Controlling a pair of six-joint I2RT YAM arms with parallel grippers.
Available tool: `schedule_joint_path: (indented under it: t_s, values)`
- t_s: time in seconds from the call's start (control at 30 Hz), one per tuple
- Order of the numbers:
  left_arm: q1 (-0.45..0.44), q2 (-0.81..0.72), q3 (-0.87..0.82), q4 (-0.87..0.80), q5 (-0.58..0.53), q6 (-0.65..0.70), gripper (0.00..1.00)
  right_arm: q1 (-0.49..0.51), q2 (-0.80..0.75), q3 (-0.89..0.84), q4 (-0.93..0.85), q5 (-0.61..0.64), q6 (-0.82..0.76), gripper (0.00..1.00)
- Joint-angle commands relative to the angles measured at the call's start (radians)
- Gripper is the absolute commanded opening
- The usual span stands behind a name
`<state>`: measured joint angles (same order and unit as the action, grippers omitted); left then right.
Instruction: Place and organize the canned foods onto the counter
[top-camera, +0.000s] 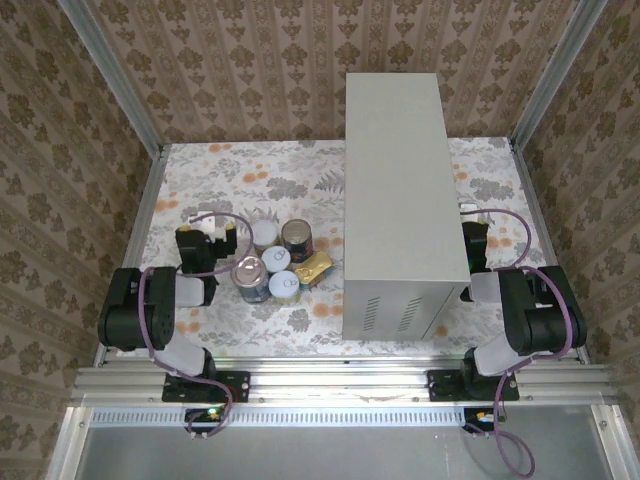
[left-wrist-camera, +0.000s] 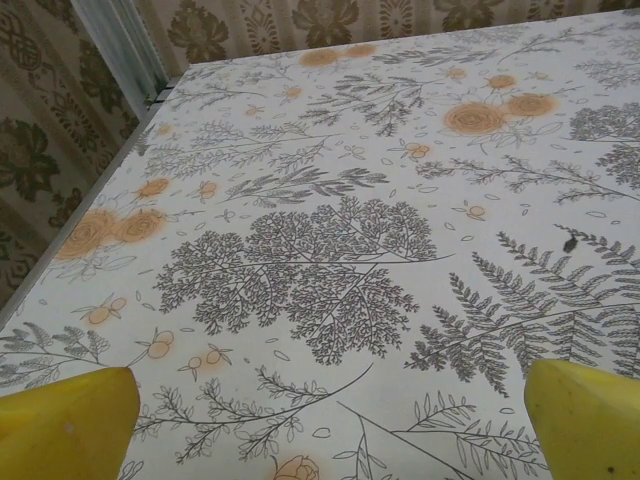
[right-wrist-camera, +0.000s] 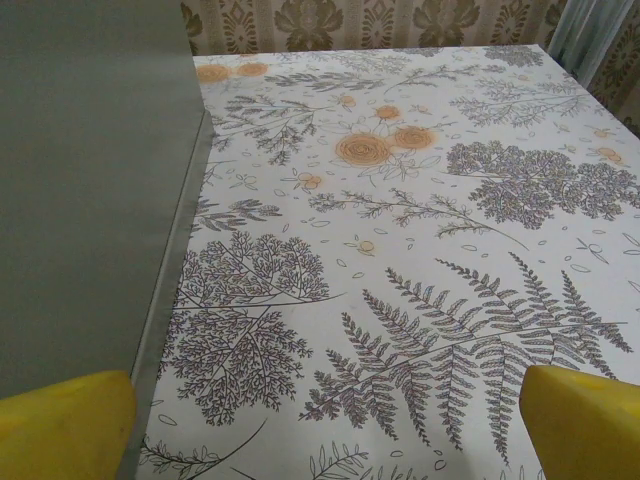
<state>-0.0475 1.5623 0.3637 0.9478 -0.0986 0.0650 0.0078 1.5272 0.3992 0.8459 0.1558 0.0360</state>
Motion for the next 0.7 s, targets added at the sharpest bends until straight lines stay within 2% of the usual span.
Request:
schedule_joint_path:
  t_s: [0.0,0.67]
  values:
    - [0.007,-0.008,0.02,-0.017,0.054,0.022,1.0,0.014,0.002,0.012,0.002,-0.062,0.002,1.0]
    - [0.025,-0.006,0.03,-0.037,0.086,0.01,1.0,0.014,0.002,0.01,0.004,-0.062,0.002,1.0]
